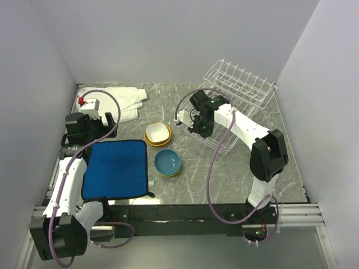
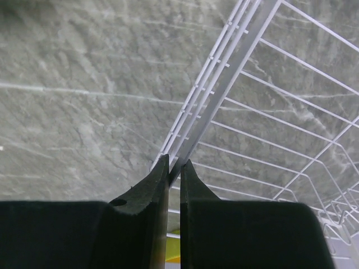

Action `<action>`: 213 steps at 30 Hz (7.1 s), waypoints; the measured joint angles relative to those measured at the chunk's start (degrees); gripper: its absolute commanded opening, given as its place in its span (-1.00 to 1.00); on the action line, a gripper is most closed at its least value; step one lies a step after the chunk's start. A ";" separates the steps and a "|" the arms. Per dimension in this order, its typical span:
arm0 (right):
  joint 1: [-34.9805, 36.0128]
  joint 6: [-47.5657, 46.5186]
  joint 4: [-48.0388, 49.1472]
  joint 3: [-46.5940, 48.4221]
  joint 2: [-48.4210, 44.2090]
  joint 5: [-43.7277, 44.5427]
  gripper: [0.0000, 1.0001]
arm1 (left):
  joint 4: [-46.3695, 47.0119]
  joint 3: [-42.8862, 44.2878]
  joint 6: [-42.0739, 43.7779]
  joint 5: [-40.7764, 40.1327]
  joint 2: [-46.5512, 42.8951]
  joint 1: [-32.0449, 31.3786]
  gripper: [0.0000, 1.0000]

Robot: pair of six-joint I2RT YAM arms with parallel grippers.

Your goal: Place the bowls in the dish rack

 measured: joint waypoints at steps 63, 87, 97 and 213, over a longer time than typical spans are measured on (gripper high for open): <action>-6.51 -36.30 -1.22 -9.27 -6.51 14.25 -0.08 | 5.22 -5.42 -3.02 3.87 -0.94 1.95 0.94; 16.22 13.62 9.09 -8.39 -23.37 5.46 0.18 | -0.26 -3.10 -5.42 0.09 -0.22 1.95 0.93; 25.18 32.11 16.48 -7.43 -11.02 4.94 0.22 | -5.95 0.20 -6.58 -11.54 -0.22 2.47 0.94; -8.98 55.71 33.77 30.25 5.09 -22.53 -1.00 | -5.66 3.65 6.67 6.47 -0.98 0.79 0.93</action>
